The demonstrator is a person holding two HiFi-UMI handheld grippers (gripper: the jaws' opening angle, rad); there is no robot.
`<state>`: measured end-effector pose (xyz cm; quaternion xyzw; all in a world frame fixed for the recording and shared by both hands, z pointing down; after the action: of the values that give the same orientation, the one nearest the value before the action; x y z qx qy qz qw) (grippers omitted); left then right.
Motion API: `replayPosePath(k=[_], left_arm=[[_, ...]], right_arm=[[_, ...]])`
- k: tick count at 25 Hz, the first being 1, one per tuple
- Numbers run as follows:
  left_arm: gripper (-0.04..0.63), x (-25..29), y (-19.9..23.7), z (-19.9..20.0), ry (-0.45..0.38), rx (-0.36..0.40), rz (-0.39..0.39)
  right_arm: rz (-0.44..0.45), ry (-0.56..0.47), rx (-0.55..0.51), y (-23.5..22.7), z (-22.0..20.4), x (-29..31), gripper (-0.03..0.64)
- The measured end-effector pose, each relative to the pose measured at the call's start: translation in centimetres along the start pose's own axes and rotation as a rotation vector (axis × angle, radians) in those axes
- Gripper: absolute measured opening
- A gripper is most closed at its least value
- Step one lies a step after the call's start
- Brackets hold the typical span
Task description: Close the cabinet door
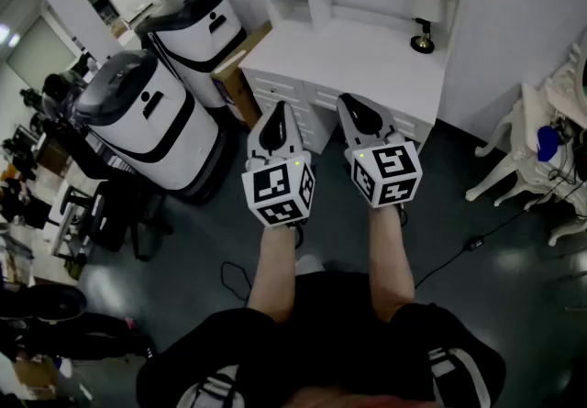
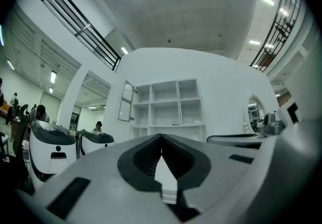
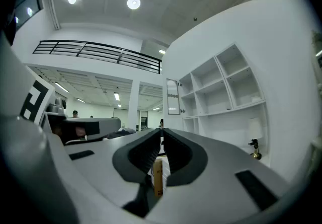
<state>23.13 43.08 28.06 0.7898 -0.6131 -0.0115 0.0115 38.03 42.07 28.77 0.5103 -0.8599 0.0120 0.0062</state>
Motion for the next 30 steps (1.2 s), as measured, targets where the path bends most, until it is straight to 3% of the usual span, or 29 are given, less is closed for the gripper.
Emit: replayPosePath(k=[5, 12, 17, 30], left_arm=[[0.012, 0.6, 1.2, -0.3, 0.034, 0.008, 0.015], [0.012, 0.9, 4.6, -1.7, 0.051, -0.017, 0.058], [0.012, 2.6, 6.6, -3.2, 0.068, -0.040, 0.049], [0.012, 8.2, 16.4, -1.9, 0.081, -0.089, 0.087]], right_arm=[[0.038, 0.046, -0.003, 1.0, -0.9, 2.0, 0.035], [0.079, 0.032, 0.009, 3.1, -2.1, 4.6, 0.035], [0.050, 0.045, 0.041, 2.2, -3.3, 7.1, 0.035], [0.066, 0.084, 0.053, 4.8, -2.8, 17.4, 0.034]])
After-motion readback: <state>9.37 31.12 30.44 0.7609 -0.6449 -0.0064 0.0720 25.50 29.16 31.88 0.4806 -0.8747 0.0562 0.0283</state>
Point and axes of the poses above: the fingertips, and each gripper's own axes: x forward along the fingers, y to its left, z out of its top, the point moved 6 cm from there along -x, backward along the fingers, and after that the axes turned 7 degrees about y, right-handed, at the moved point
